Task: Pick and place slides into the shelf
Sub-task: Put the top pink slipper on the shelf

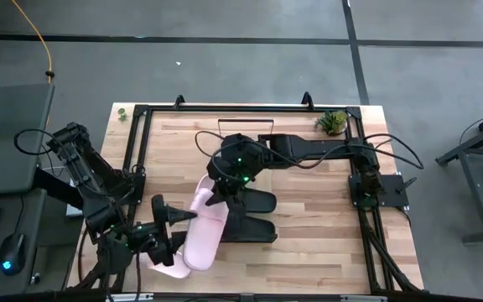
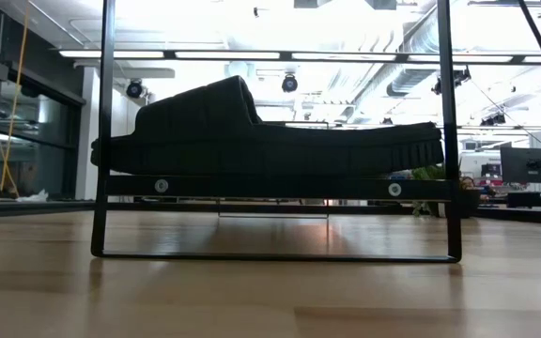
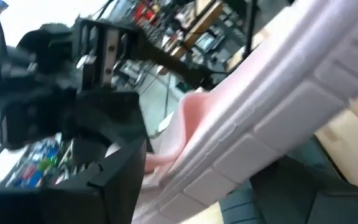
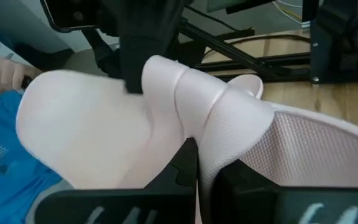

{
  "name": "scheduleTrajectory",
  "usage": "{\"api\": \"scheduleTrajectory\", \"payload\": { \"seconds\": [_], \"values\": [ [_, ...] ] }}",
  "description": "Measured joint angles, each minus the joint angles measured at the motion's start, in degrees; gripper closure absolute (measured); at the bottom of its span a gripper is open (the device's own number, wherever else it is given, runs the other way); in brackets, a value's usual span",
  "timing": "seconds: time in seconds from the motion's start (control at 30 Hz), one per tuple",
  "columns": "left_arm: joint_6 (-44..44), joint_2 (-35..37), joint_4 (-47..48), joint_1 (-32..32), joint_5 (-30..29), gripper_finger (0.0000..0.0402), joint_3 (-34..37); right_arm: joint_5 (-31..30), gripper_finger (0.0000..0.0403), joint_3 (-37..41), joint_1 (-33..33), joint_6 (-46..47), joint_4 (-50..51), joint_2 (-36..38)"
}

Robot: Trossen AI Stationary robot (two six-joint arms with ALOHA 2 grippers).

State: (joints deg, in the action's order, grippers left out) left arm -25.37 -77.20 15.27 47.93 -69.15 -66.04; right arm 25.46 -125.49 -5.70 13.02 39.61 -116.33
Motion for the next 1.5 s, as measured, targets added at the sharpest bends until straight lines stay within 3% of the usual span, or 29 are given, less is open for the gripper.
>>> {"api": "scheduleTrajectory", "payload": {
  "seconds": [0.17,0.43,0.7,1.07,1.5],
  "values": [
    [8.72,1.31,3.51,-0.01,-6.19,0.0137,0.00,-2.60,0.0403,-0.01,1.02,-0.15,1.35,1.79],
    [26.07,7.96,16.61,-0.07,-7.61,0.0150,0.00,-5.47,0.0403,0.00,3.05,-1.74,2.62,5.82],
    [36.46,16.96,28.41,-0.05,-8.24,0.0158,-0.02,-5.91,0.0403,0.00,7.13,-3.46,4.84,9.11],
    [42.58,25.13,37.87,-0.03,-10.05,0.0156,-0.04,-5.32,0.0403,0.04,15.71,-5.22,8.09,10.38],
    [42.33,31.99,39.75,-0.03,-11.50,0.0156,-0.02,-1.28,0.0403,0.04,25.20,-5.57,10.12,11.25]
  ]
}}
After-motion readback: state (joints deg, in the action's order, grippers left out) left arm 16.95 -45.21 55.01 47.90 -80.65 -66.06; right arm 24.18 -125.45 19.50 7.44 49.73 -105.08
